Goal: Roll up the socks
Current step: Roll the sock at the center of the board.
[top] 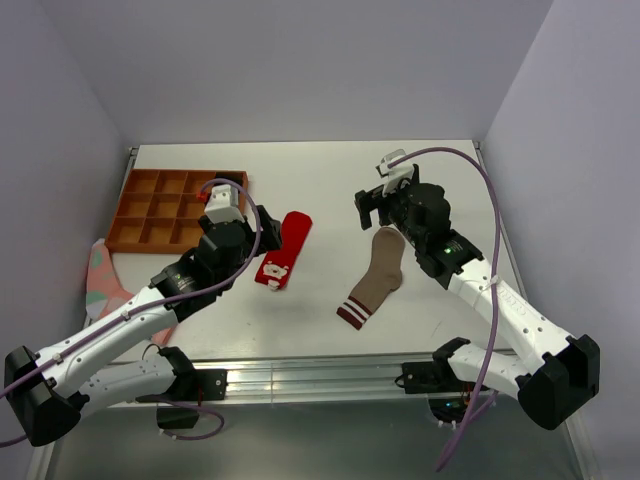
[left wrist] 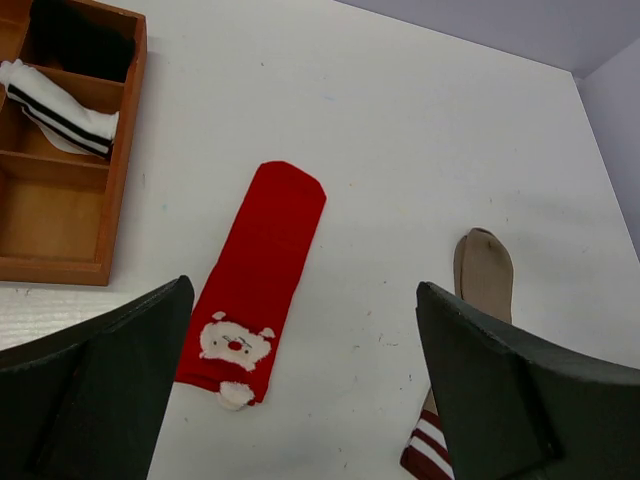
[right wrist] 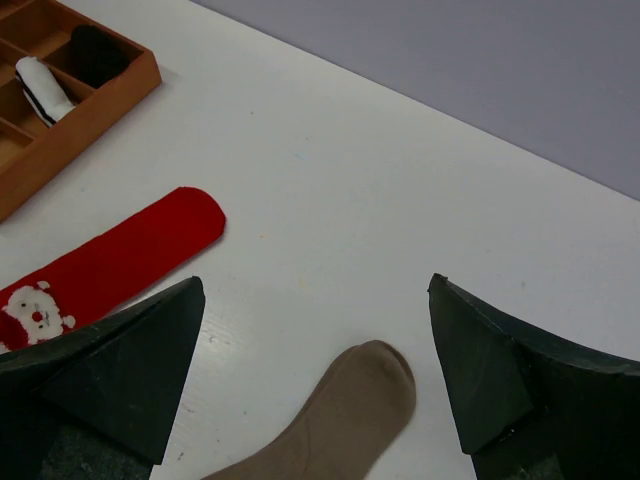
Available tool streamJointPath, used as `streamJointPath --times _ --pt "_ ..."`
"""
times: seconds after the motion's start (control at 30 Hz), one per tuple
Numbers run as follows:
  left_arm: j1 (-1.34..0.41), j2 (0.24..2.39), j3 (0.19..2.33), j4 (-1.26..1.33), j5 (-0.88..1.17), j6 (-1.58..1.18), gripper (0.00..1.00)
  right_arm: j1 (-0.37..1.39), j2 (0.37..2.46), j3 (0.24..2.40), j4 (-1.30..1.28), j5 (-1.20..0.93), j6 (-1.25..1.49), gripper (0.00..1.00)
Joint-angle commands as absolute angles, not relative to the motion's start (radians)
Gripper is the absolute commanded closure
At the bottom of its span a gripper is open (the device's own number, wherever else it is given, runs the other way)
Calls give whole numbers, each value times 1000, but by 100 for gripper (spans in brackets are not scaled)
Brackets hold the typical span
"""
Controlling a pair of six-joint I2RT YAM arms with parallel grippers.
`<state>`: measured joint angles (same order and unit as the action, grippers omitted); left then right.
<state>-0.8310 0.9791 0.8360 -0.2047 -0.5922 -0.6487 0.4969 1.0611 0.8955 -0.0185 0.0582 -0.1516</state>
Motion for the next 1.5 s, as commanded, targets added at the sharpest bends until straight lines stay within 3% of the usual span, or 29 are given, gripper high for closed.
streamJointPath --times 0.0,0.33,0.53,0.67,0.87,1.1,1.27,1.47 --pt "-833 966 842 -189 -595 -661 1 494 1034 911 6 58 -161 0" --pt "-833 962 847 -189 -577 -649 1 495 1051 930 -73 37 -192 0" --pt "-813 999 870 -233 -607 -681 5 532 1188 1020 -267 -72 -201 16" --pt "-779 968 822 -235 -580 -713 9 693 1273 1005 -301 -8 -232 21" --pt "-602 861 726 -219 -477 -785 16 831 1399 1012 -276 -14 -238 28" --pt "-390 822 771 -333 -483 -819 20 959 1627 1124 -203 -46 -252 32" --pt "-325 828 839 -353 -463 -799 20 1026 1761 1216 -144 -14 -239 36" --pt "-285 867 908 -353 -423 -755 19 1046 1864 1287 -107 18 -203 48"
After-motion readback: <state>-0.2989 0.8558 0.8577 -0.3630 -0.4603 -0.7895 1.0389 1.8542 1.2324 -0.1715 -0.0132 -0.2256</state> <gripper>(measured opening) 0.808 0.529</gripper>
